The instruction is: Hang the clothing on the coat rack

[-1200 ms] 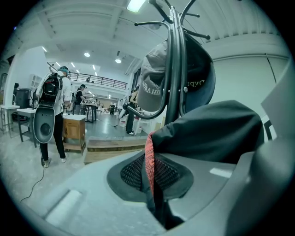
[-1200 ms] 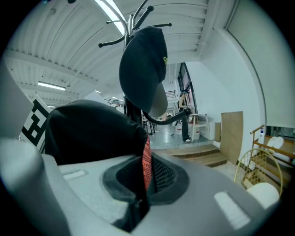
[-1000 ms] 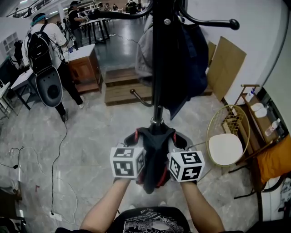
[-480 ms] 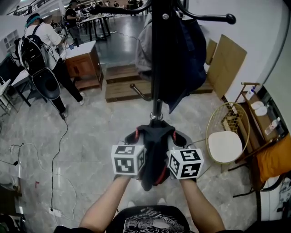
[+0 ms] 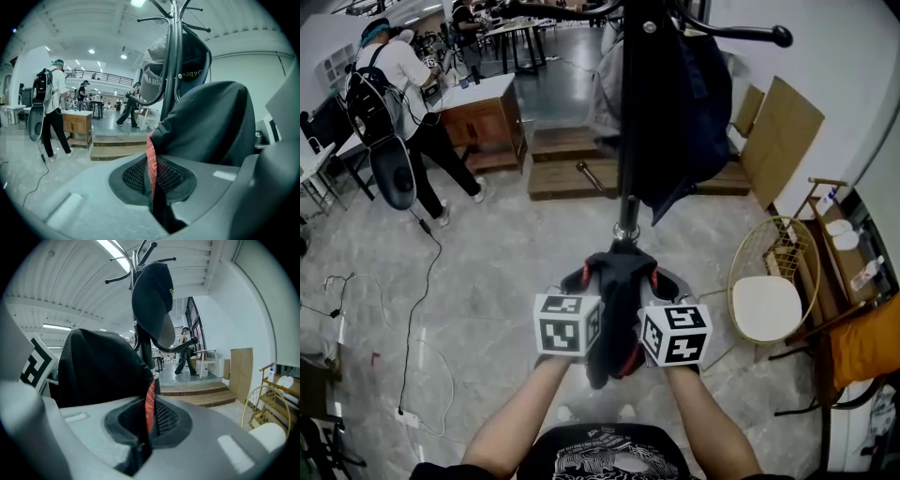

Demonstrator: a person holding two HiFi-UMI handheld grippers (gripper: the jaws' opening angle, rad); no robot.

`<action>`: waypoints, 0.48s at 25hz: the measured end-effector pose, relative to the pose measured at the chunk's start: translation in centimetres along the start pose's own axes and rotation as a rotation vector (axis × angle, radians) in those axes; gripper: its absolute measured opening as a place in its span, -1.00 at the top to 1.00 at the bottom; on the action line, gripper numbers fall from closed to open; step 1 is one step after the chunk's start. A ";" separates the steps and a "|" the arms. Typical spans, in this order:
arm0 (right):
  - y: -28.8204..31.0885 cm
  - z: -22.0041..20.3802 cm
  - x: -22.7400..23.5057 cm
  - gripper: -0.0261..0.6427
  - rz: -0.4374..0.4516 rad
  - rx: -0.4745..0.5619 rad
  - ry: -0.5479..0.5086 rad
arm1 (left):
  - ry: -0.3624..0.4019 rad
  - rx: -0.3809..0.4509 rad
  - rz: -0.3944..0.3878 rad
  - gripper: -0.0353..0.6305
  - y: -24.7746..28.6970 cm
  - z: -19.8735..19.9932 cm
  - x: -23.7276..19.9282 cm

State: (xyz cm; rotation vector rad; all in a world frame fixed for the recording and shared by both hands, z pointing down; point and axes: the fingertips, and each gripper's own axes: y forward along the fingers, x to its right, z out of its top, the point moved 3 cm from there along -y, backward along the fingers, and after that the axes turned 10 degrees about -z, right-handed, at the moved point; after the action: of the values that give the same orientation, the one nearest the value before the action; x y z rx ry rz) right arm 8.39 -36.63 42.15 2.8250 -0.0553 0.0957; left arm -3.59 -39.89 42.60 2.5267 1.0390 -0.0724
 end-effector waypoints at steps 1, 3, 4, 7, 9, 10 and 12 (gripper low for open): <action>0.0 -0.1 0.0 0.87 0.007 -0.001 -0.003 | -0.003 0.000 0.004 0.82 0.0 -0.1 0.1; 0.0 -0.2 -0.1 0.87 0.022 -0.001 -0.010 | -0.009 -0.001 0.012 0.82 -0.1 -0.3 0.2; 0.0 -0.3 -0.1 0.87 0.030 -0.001 -0.014 | -0.012 0.000 0.018 0.82 -0.1 -0.4 0.3; 0.0 -0.4 -0.4 0.87 0.060 -0.002 -0.027 | -0.017 0.005 0.040 0.82 -0.2 -0.7 0.4; -0.1 -0.6 -0.5 0.87 0.081 -0.005 -0.034 | -0.022 0.009 0.052 0.82 -0.3 -0.9 0.6; 0.0 -0.6 -0.6 0.87 0.092 -0.006 -0.037 | -0.026 0.011 0.058 0.82 -0.3 -0.9 0.7; 0.1 -0.7 -0.7 0.87 0.112 -0.006 -0.041 | -0.031 0.015 0.073 0.82 -0.4 -1.1 0.8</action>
State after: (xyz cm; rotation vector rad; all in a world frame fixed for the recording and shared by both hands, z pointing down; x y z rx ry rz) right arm 7.60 -36.45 42.78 2.8164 -0.2225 0.0626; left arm -3.41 -38.70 43.36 2.5659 0.9366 -0.0978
